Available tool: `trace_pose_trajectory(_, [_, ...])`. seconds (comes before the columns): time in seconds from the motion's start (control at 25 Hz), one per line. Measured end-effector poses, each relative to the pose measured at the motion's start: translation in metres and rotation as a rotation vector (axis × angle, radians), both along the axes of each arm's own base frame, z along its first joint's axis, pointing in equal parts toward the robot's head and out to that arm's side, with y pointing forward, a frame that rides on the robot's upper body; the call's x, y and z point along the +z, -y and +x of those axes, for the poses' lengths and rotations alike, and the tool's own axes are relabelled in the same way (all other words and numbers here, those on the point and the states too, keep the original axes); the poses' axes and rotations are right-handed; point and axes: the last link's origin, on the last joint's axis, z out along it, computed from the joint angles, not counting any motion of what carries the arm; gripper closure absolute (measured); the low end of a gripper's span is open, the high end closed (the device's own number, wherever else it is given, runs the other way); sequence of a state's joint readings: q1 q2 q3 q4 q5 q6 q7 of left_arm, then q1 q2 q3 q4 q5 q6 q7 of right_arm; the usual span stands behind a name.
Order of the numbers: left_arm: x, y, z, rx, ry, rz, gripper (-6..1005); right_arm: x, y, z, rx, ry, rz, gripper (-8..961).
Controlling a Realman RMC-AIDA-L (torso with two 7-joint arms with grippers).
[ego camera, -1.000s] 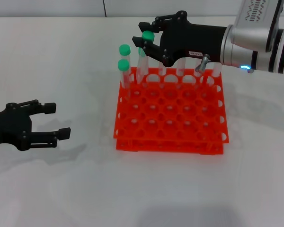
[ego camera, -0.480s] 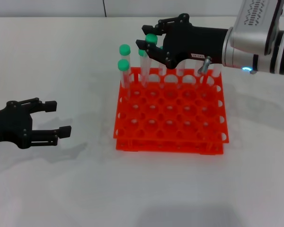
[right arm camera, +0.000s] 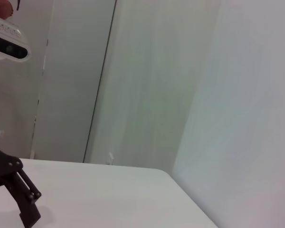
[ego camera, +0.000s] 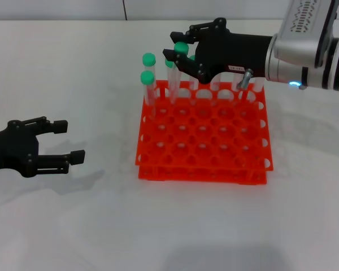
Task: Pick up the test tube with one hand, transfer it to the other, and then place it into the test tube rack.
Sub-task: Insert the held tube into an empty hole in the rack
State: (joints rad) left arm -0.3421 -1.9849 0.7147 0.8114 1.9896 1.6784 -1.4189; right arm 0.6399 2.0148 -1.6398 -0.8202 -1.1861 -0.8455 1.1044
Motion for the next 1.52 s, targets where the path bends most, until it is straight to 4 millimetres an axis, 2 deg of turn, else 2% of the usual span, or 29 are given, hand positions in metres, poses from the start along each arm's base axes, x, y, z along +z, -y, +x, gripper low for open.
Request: trace_pose_trajectory(1.52, [-0.006,0.0,0.002,-0.01,0.001,-0.001,112,-0.013,0.002,0.006,-0.022,0.027,-0.018,651])
